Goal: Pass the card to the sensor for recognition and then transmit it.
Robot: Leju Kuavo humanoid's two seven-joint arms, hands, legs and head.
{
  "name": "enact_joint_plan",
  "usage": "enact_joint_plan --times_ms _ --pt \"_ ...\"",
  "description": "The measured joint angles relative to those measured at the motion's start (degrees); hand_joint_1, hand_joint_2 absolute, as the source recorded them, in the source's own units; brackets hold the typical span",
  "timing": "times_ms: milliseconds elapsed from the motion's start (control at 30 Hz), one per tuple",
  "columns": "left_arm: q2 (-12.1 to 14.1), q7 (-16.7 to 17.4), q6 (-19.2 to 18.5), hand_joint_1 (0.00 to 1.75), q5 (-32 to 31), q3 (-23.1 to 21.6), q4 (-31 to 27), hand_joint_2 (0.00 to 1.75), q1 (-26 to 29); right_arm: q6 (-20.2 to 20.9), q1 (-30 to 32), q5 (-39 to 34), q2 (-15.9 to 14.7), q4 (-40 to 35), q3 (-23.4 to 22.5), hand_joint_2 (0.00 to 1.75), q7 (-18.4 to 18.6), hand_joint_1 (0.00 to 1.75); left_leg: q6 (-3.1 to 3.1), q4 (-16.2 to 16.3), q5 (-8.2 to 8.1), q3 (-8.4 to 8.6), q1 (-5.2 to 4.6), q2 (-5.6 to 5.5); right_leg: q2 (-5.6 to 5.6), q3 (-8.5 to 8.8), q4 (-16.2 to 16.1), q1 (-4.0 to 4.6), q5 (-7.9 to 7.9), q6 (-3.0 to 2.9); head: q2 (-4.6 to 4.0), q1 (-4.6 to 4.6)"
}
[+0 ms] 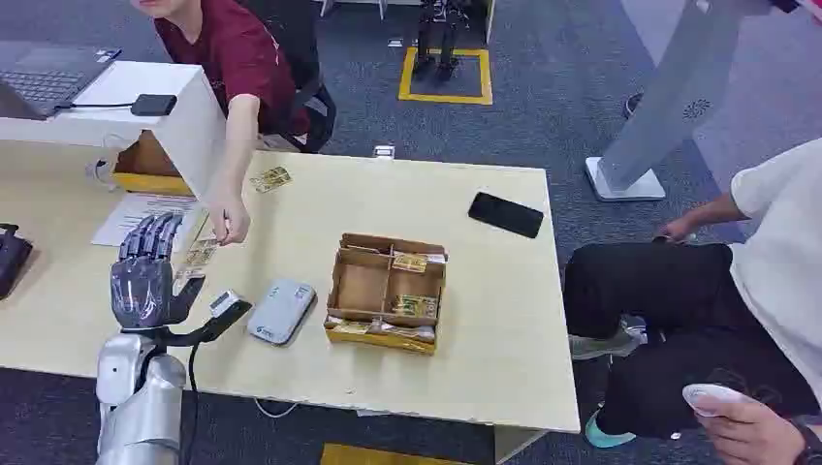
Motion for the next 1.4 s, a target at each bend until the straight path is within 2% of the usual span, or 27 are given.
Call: enact_joint_plan --times_ms 733,967,1067,1100,1167,1200,1400 --pt "0.02 -1.2 0.0 1.75 2.67 1.23 3.94 1.75 -0.87 0.07 -0.06 1.09 0.04 0.0 -1.2 0.0 0.26 0.0 0.0 0.0 0.0 0.0 0.0 0.0 0.0 0.0 0.0 0.0 0.0 0.0 0.0 -0.02" --pt "0.28 -1.22 0.0 1.75 8.23 1.23 5.38 1.75 -1.01 0.22 -0.07 1.97 0.04 0.0 -1.71 0.0 -0.09 0.0 0.0 0.0 0.0 0.0 0.0 0.0 0.0 -0.03 0.0 0.0 0.0 0.0 0.0 0.0" --pt "0.35 -1.22 0.0 1.75 13.41 1.12 8.12 1.75 -2.12 0.44 -0.09 2.84 0.07 0.0 -2.52 0.0 -0.11 0.0 0.0 0.0 0.01 0.0 0.0 -0.01 -0.01 -0.03 0.0 0.0 0.0 0.0 0.0 0.0" --pt "0.5 -1.22 -0.35 1.75 17.61 0.63 10.26 1.75 -2.73 0.5 -0.11 3.04 0.11 0.0 -2.91 0.0 -0.11 0.0 0.0 0.0 0.01 0.01 -0.01 -0.01 -0.01 -0.02 0.0 0.0 0.0 0.0 0.0 -0.02" --pt "0.87 -1.01 -3.26 1.75 26.48 -1.29 14.38 1.75 -3.82 0.5 -0.11 3.28 0.13 0.0 -3.58 0.0 -0.11 0.0 0.02 0.0 0.04 0.01 -0.01 -0.01 -0.01 -0.02 0.0 0.0 0.02 0.02 0.0 0.0" --pt "0.98 -0.13 -6.15 1.75 31.25 -2.91 15.39 1.75 -3.84 0.55 -0.1 3.48 0.15 0.0 -4.09 0.0 -0.11 0.0 0.02 0.01 0.04 0.01 -0.01 0.01 0.01 -0.02 0.0 0.0 0.03 0.02 0.0 -0.02" --pt "1.77 6.58 -21.45 1.75 47.98 -13.67 15.87 1.75 -3.64 0.5 0.0 4.19 0.31 0.0 -6.77 0.0 -0.68 0.0 0.02 0.01 0.04 -0.03 -0.01 0.01 0.02 -0.03 0.0 -0.01 0.06 0.05 0.0 0.0"
